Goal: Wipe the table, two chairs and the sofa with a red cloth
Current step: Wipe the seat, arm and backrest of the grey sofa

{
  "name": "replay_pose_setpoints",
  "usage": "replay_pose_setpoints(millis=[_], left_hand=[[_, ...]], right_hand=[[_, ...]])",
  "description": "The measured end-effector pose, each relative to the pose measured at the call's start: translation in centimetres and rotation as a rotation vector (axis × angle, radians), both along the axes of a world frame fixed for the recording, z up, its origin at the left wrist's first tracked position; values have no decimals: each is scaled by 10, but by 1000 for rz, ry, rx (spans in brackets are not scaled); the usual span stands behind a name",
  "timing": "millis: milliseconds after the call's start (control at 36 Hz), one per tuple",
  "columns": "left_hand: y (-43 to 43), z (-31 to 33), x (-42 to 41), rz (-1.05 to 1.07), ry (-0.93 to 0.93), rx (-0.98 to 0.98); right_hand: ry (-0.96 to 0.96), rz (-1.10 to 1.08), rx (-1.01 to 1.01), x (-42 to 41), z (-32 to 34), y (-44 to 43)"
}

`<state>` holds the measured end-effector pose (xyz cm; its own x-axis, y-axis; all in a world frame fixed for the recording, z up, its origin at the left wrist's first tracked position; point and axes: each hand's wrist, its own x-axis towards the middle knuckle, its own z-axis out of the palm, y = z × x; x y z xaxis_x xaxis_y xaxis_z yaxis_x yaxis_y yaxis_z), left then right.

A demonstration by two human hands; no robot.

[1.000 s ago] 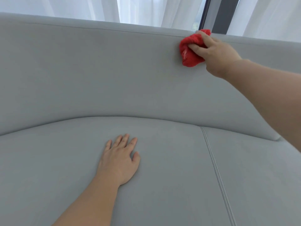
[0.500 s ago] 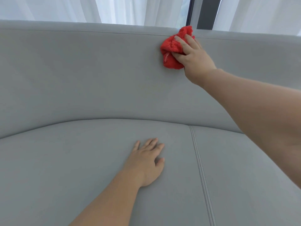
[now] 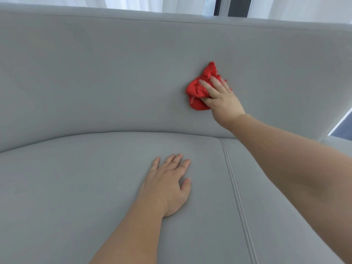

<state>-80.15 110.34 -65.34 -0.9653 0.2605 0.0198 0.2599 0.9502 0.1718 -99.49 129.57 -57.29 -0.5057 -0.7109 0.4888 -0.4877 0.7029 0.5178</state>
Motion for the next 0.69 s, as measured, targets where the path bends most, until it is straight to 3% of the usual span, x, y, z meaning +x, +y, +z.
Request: replay_pose_setpoints(millis=[222, 500, 694], left_hand=[[0, -1, 0, -7, 7, 11], [-1, -4, 0, -14, 34, 24], [-1, -4, 1, -13, 35, 15]], right_hand=[[-173, 76, 374, 9, -59, 5], [-147, 110, 409, 5, -40, 14], [-21, 114, 363, -2, 5, 45]])
